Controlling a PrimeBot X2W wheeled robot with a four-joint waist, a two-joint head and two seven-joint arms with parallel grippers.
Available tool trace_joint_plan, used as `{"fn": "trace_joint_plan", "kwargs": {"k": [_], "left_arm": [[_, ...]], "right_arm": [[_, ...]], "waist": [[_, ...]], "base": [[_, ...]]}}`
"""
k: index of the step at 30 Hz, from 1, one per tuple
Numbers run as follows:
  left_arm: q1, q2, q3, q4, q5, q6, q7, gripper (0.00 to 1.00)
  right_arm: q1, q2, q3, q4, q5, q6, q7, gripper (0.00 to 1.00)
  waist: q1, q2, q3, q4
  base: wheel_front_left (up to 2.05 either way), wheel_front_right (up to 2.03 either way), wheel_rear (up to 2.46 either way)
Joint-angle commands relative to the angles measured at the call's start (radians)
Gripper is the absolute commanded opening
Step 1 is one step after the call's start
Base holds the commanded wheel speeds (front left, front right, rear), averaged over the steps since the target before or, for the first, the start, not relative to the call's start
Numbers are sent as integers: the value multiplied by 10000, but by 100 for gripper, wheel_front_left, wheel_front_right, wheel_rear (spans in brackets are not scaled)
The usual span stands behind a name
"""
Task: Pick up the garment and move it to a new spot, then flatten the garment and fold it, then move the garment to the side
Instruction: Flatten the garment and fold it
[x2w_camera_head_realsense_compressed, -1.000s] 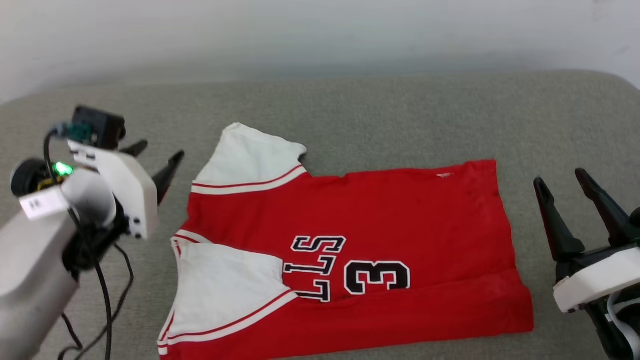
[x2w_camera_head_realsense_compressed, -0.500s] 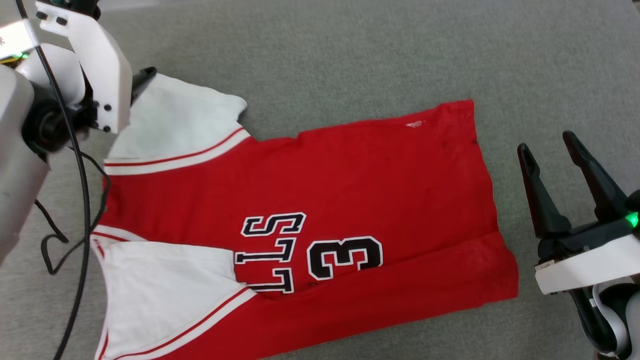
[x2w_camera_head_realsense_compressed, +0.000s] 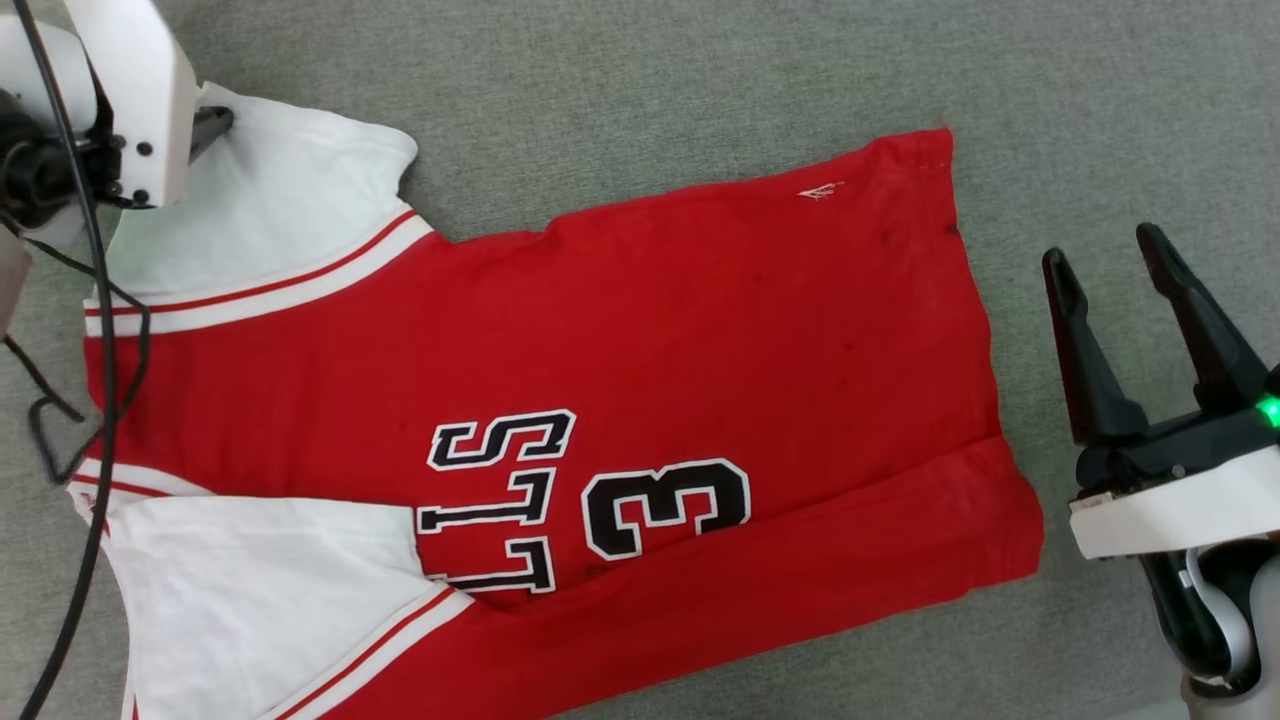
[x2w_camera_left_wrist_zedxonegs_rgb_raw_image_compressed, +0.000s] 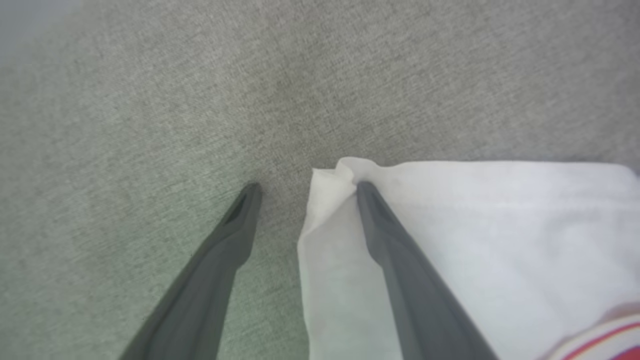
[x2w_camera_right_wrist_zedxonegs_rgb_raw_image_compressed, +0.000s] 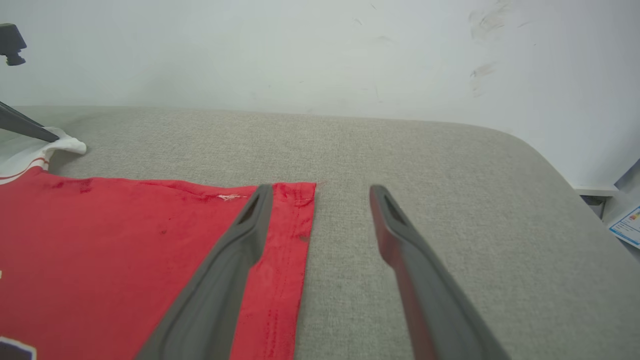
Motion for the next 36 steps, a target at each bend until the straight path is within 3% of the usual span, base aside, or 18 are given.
{"fn": "trace_joint_plan", "kwargs": {"k": [1, 2, 7, 12, 21, 25, 31, 36], "left_arm": [[632, -121, -355, 262, -28, -41, 281, 33], [635, -122, -366, 223, -77, -74, 211, 0], [531, -265, -377, -51, -2, -131, -645, 0], [374, -521, -267, -345, 52, -159, -1790, 0], [528, -610, -683, -1300, 299, -168, -3055, 0], [634, -657, -853, -1858, 372, -171, -3387, 0], [560, -736, -1017, -2608, 484, -173, -3685, 0], [364, -804, -1029, -2949, 582, -160, -3808, 0]], "right_arm": [[-155, -4, -25, 47, -27, -10, -26, 100], [-184, -17, -25, 59, -25, -10, -17, 100], [-419, -272, -101, 104, 48, -12, 109, 100], [-843, -941, -78, 125, 248, -10, 800, 100], [-2902, -3345, 1243, 1244, 2036, -12, 4737, 100], [-3792, -4073, 2091, 1941, 2880, -12, 6738, 100], [-4939, -4501, 3018, 3083, 3506, -12, 8886, 100], [-5723, -4280, 3452, 4074, 3505, -12, 9314, 100]], "waist": [[-1, 0, -4, 52], [-1, 0, -20, 84], [-1, 0, -335, 346], [-1, 0, -811, 681], [-1, 0, -1377, 1513], [-1, 0, -1381, 1851], [-1, 0, -1171, 2280], [-1, 0, -885, 2578]], "base": [[0, 0, 0], [0, 0, 0], [0, 0, 0], [0, 0, 0], [0, 0, 0], [0, 0, 0], [0, 0, 0], [0, 0, 0]]}}
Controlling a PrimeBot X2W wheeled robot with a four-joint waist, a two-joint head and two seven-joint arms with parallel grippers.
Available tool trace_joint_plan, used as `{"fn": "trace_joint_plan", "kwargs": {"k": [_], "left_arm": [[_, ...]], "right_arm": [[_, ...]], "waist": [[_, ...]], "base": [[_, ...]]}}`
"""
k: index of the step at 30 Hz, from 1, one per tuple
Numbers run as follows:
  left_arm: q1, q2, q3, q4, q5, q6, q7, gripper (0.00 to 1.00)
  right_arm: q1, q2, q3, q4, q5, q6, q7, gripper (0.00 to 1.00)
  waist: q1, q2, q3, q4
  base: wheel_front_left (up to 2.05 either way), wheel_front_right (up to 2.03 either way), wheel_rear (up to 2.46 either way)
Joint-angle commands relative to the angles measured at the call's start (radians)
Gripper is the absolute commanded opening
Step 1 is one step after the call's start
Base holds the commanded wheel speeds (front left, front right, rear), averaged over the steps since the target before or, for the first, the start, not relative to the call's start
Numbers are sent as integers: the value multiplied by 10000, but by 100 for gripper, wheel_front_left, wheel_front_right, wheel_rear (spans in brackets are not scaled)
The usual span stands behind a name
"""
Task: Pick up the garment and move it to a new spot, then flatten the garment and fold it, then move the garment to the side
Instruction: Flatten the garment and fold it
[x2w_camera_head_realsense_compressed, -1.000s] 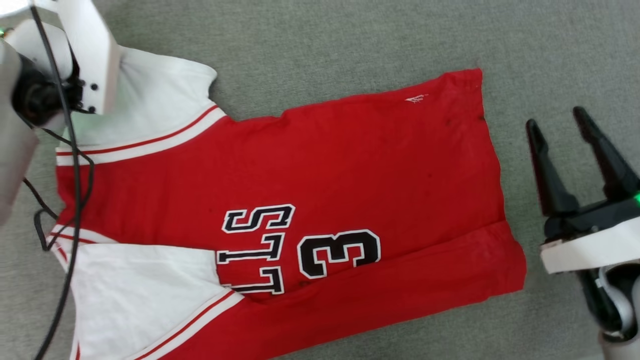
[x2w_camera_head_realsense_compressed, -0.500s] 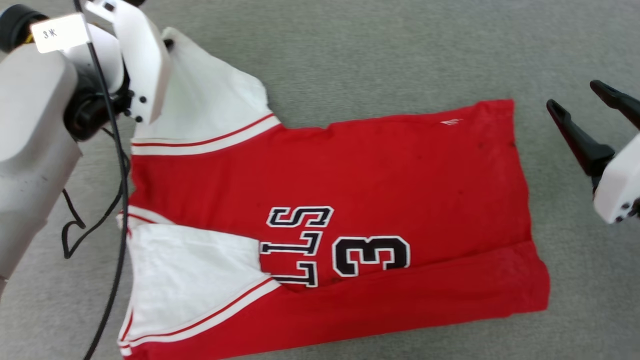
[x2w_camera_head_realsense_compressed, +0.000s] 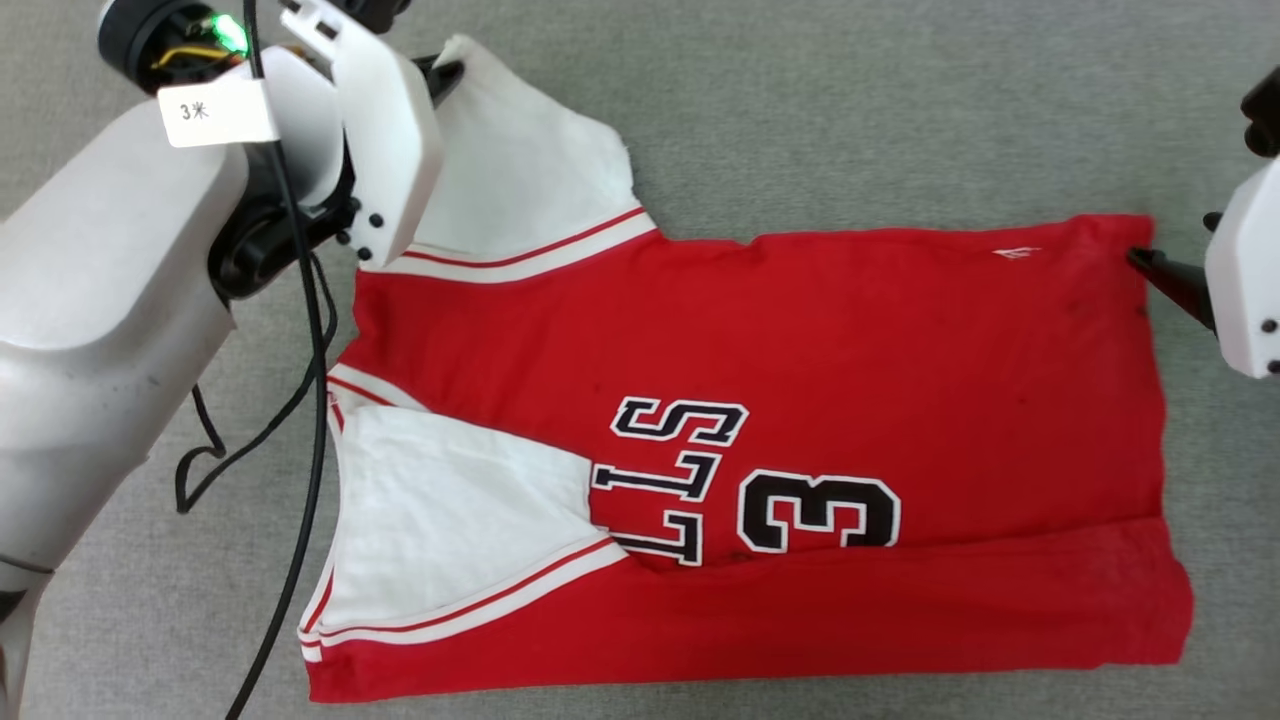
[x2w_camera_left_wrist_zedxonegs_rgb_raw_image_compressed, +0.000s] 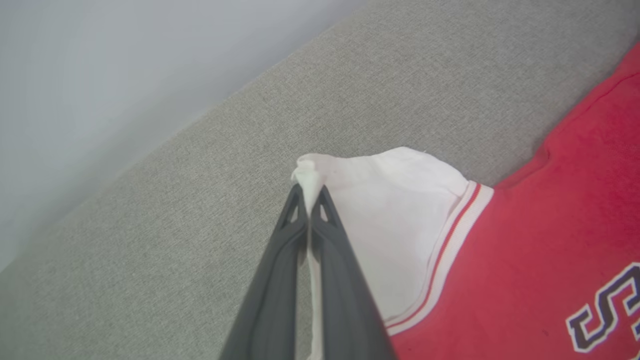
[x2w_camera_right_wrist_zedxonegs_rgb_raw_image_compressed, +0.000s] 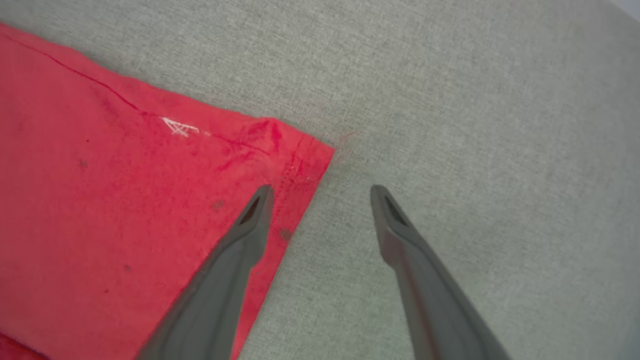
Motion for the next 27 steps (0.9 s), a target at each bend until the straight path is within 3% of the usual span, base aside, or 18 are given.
{"fn": "trace_joint_plan", "kwargs": {"k": [1, 8, 15, 16, 17, 27], "left_arm": [[-140, -10, 11, -78, 73, 9, -71, 0], [-330, -66, -17, -165, 132, 8, -206, 0], [-367, -17, -81, 18, 71, 3, -308, 0], [-364, -5, -99, 67, 52, 3, -337, 0], [-348, 9, -116, 110, 34, 2, -365, 0], [178, 108, -351, 519, -311, -6, -685, 0]], "right_arm": [[-260, 155, 162, 285, -38, -10, -36, 100], [-540, 403, 1384, 1478, -442, -10, -342, 100], [-345, 496, 2373, 2191, -43, 7, -685, 100], [-385, 484, 2496, 2274, 18, 7, -762, 22], [-430, 471, 2574, 2341, 78, 5, -913, 0], [-910, 217, 2524, 2765, 544, -15, -3195, 0]], "waist": [[-1, 0, 183, 156], [-1, 0, 521, 339], [-1, 0, 563, 315], [-1, 0, 539, 298], [-1, 0, 503, 275], [-1, 0, -500, 84]], "base": [[0, 0, 0], [0, 0, 0], [0, 0, 0], [0, 0, 0], [0, 0, 0], [0, 0, 0]]}}
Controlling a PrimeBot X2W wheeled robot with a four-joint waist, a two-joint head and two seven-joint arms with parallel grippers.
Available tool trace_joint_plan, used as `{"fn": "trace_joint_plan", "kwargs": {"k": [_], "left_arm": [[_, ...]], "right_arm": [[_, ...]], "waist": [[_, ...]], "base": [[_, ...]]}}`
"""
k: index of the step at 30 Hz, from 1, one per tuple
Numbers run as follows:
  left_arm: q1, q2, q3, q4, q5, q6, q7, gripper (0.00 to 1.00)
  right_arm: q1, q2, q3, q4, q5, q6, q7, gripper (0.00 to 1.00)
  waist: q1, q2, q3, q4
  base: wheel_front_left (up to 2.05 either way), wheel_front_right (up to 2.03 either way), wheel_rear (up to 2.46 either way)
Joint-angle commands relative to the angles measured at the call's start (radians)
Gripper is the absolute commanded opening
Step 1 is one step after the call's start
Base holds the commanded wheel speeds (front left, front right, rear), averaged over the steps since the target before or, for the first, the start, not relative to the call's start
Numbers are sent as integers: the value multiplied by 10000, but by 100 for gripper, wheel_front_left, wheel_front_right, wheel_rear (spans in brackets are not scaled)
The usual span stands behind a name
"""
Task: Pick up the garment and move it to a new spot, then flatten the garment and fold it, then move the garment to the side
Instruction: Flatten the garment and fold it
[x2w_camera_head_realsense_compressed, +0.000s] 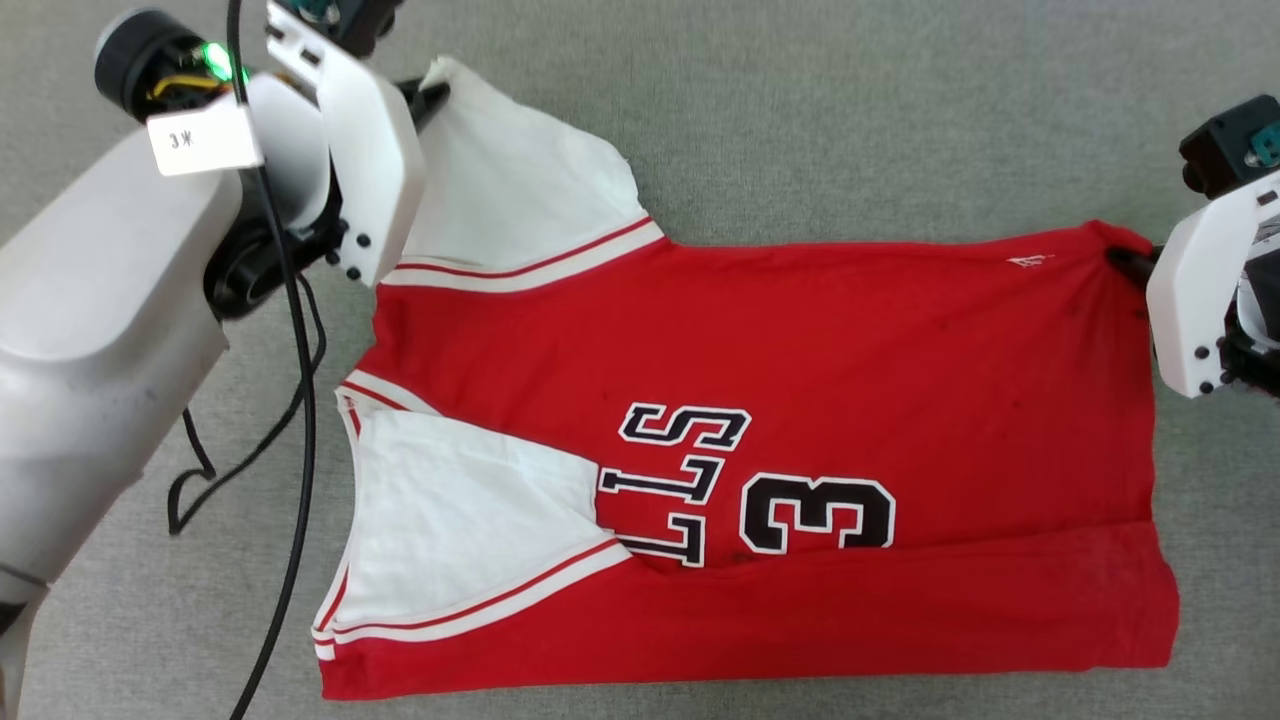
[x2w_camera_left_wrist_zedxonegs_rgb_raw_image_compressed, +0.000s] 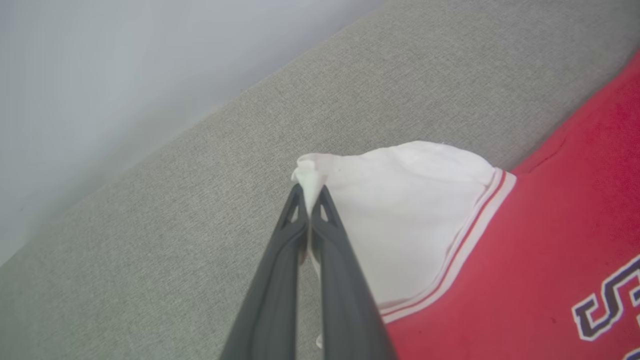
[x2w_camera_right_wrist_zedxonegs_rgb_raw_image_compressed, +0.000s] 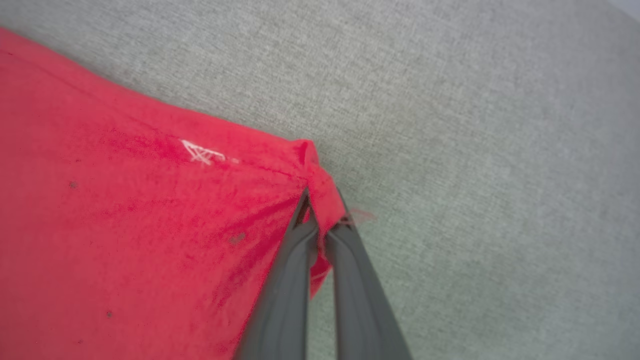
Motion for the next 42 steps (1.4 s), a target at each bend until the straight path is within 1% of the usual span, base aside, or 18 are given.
{"fn": "trace_joint_plan", "kwargs": {"k": [1, 6, 12, 21, 25, 28, 32, 35, 39, 42], "left_arm": [[177, 78, -8, 3, -48, -4, -85, 0], [835, 321, -113, -239, -240, 14, -347, 0], [2029, 925, -163, -1120, -498, 394, -606, 0], [4315, 2108, -277, -3230, -1059, 1529, -885, 0], [5334, 2559, -370, -4114, -1329, 2105, -1038, 0], [6088, 2791, -466, -4585, -1568, 2432, -1228, 0], [6874, 2902, -569, -4805, -1869, 2712, -1486, 0], [7305, 2843, -685, -4796, -2055, 2784, -1591, 0], [7722, 2660, -760, -4493, -2285, 2781, -1774, 0], [7915, 2405, -831, -4064, -2427, 2677, -1922, 0]], "right_arm": [[149, -31, 0, 8, 44, -17, -198, 0], [887, -304, 107, -173, 251, -15, -1257, 0], [2142, -486, -30, -754, 542, -15, -2075, 0], [4215, -680, -669, -1717, 675, -15, -2484, 0], [5233, -759, -1045, -2200, 704, -15, -2449, 0], [5934, -715, -1289, -2533, 658, -15, -2319, 0], [6690, -543, -1667, -2825, 627, -15, -2161, 0], [7126, -452, -1932, -2941, 579, -15, -2053, 0], [7538, -293, -2127, -3022, 501, -15, -1851, 0], [7665, -147, -2279, -2840, 403, -15, -1763, 0]], "waist": [[1, 0, -340, -36], [1, 0, -1120, -34], [1, 0, -1931, -55], [1, 0, -2769, 101], [1, 0, -2954, 212], [1, 0, -2990, 247], [1, 0, -2938, 321], [1, 0, -2830, 353], [1, 0, -2668, 335], [1, 0, -2569, 294]], "base": [[0, 0, 0], [0, 0, 0], [0, 0, 0], [0, 0, 0], [0, 0, 0], [0, 0, 0], [0, 0, 0], [0, 0, 0], [0, 0, 0], [0, 0, 0]]}}
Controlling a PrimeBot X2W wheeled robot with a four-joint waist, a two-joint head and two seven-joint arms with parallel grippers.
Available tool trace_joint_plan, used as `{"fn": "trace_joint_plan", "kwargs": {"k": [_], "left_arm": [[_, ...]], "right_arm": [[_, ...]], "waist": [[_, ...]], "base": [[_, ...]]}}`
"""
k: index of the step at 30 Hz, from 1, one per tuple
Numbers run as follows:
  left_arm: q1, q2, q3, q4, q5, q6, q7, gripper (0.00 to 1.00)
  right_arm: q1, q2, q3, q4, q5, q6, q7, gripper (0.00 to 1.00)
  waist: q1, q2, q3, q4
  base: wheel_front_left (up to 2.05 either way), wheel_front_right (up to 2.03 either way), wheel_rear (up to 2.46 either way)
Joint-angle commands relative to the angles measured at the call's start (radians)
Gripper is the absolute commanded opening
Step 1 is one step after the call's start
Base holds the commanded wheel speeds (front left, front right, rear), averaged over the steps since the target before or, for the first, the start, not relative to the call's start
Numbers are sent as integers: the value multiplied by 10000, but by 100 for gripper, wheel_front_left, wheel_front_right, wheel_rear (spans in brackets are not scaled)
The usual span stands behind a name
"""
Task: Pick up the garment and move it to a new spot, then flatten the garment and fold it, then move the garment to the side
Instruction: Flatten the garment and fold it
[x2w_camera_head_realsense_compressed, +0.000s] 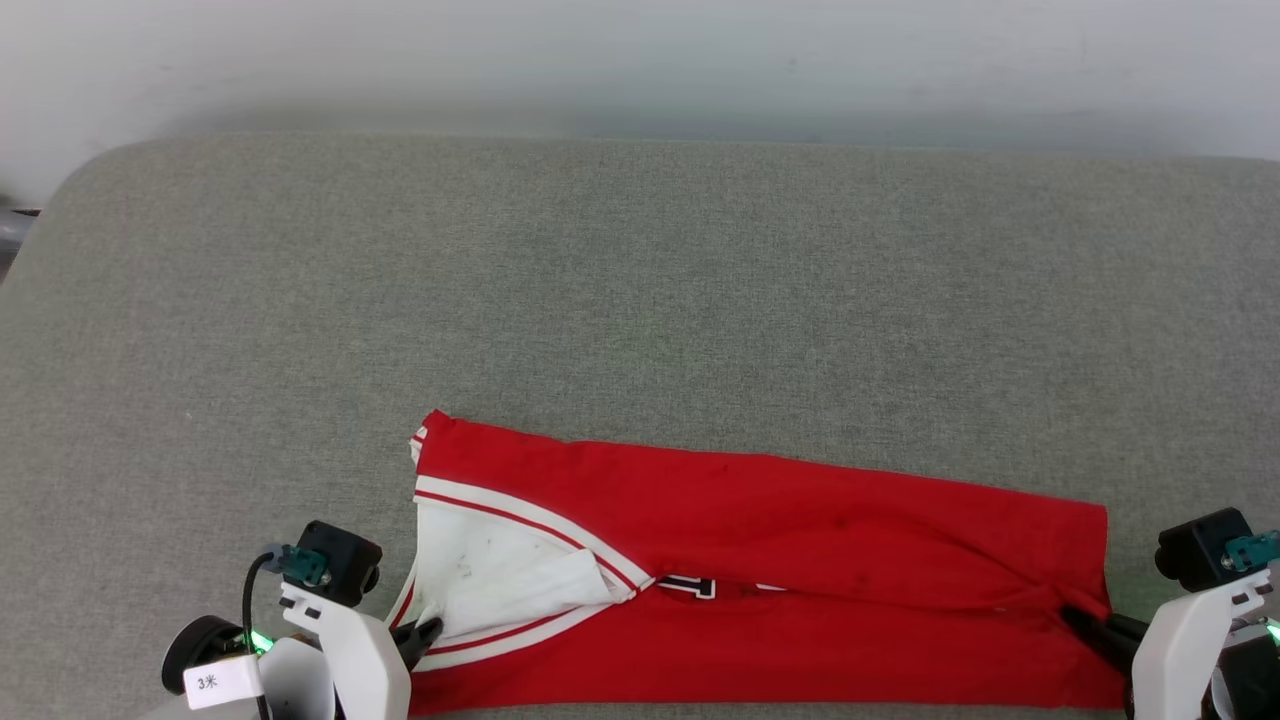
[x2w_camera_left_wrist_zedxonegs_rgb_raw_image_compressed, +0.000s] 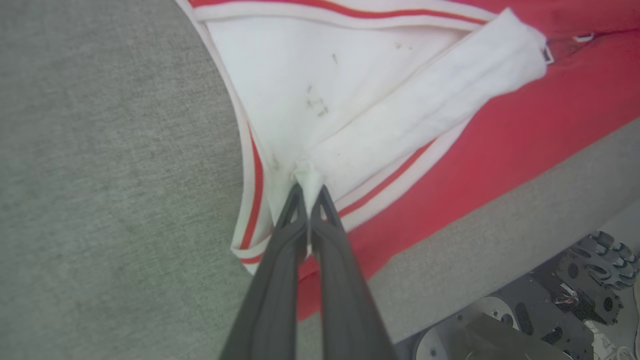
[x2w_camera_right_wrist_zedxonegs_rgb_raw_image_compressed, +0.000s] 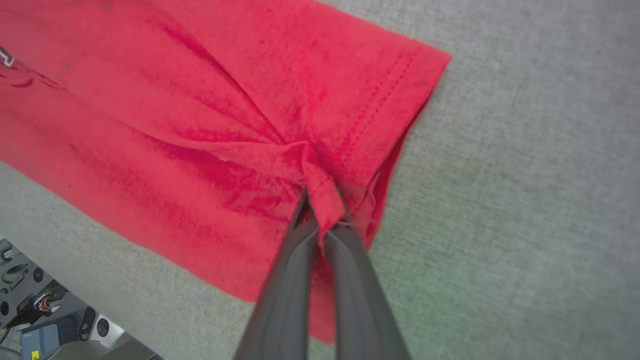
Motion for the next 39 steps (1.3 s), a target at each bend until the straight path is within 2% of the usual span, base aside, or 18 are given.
{"fn": "trace_joint_plan", "kwargs": {"k": [1, 3, 4, 5, 6, 12, 17, 21, 22, 26, 32, 39], "left_arm": [[138, -115, -12, 143, -62, -58, -107, 0], [198, -264, -15, 457, -75, -107, -240, 0], [195, -320, 3, 617, -20, -69, -344, 0], [198, -369, 43, 731, 36, 15, -487, 46], [236, -454, 125, 801, 18, 78, -677, 100], [531, -534, 476, 676, 135, 534, -1729, 100], [818, -548, 1068, 269, 335, 1439, -3069, 100], [974, -647, 1459, 39, 681, 2100, -3946, 100], [1123, -803, 1874, -92, 1058, 2587, -4285, 100], [1277, -1094, 2667, -377, 1910, 3141, -4408, 100], [2009, -1897, 4325, -1005, 3732, 3469, -4424, 100], [2992, -2901, 5728, -1423, 5314, 3358, -4416, 100]], "right_arm": [[170, 99, -42, 142, -100, -17, 53, 0], [184, 225, -85, 290, -181, -17, -12, 0], [170, 284, -108, 361, -242, -17, -34, 35], [131, 327, -129, 392, -333, -17, -131, 94], [71, 410, -234, 369, -308, -18, -224, 100], [243, 282, -831, -381, -187, -14, -383, 100], [499, 84, -1659, -1350, 64, -14, -63, 100], [642, -164, -2213, -1910, 306, -14, 708, 100], [709, -268, -2553, -2054, 751, -12, 1550, 100], [660, -460, -2933, -1803, 1201, -12, 2686, 100], [520, -328, -3231, -1210, 1362, -12, 3800, 100], [335, 58, -3339, -636, 1227, -12, 4252, 100]], "waist": [[1, 0, 45, -23], [1, 0, 76, -28], [1, 0, 73, -30], [1, 0, 64, -38], [1, 0, 38, -54], [1, 0, -316, -48], [1, 0, -539, 10], [1, 0, -574, 69], [1, 0, -547, 150], [1, 0, -455, 349], [1, 0, -343, 729], [1, 0, -212, 1032]], "base": [[0, 0, 0], [0, 0, 0], [0, 0, 0], [0, 0, 0], [0, 0, 0], [0, 0, 0], [0, 0, 0], [0, 0, 0], [0, 0, 0], [0, 0, 0], [0, 0, 0], [0, 0, 0]]}}
